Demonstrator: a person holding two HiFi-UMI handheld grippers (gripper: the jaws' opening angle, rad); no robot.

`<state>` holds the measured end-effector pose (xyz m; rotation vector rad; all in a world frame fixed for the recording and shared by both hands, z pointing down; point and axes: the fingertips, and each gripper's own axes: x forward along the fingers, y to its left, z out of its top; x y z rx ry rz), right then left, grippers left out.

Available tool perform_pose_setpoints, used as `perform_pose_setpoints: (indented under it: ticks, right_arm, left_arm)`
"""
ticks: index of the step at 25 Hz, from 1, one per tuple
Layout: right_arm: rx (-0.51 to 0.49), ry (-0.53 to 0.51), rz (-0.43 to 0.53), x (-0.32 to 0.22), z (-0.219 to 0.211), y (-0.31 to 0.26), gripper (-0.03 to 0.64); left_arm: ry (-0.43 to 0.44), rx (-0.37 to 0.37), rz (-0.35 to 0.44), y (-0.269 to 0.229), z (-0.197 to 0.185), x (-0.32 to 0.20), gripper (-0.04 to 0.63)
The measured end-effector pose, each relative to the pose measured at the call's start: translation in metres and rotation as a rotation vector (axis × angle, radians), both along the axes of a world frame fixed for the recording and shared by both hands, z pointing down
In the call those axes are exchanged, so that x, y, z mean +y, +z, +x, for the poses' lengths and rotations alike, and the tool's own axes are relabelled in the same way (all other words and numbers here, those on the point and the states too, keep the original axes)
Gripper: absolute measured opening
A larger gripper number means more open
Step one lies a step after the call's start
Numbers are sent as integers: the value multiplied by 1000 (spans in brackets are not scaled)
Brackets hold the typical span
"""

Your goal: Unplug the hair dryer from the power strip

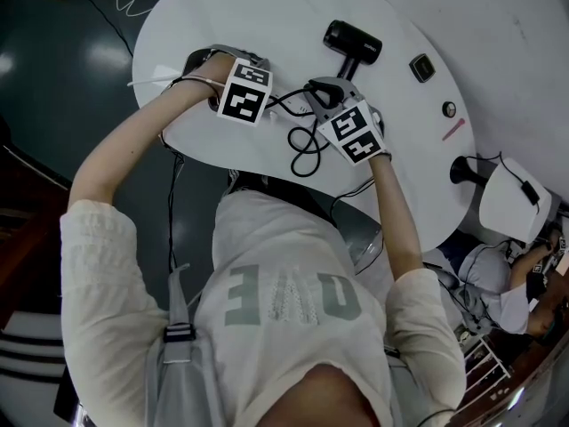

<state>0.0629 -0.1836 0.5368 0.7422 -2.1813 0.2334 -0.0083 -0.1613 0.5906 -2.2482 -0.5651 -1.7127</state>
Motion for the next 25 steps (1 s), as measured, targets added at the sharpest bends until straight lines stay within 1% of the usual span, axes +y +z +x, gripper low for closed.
perform_pose_setpoints:
  ticks: [2, 5, 6, 8, 12, 19, 25]
  right_arm:
    - [33, -18, -22, 5, 1, 6, 48]
    - [63, -41, -31, 10, 0, 10, 52]
    - [67, -45, -30, 11, 0, 10, 67]
    - [66, -54, -38, 15, -2, 11, 145]
    - [51, -48, -71, 20, -1, 12, 210]
    - [50, -34, -82, 26, 5, 5, 213]
    - [107, 30, -130, 22, 26, 8, 213]
  left_arm:
    - [-1, 0, 0, 1, 0, 0, 272]
    - [-3, 0, -1, 0, 0, 1, 273]
    - [-3, 0, -1, 0, 1, 1, 272]
    - [-4, 1, 0, 0, 1, 1, 272]
    - [-5, -3, 4, 1, 1, 1, 273]
    - [-6, -10, 6, 1, 1, 0, 272]
    - [-2, -21, 12, 2, 1, 1, 272]
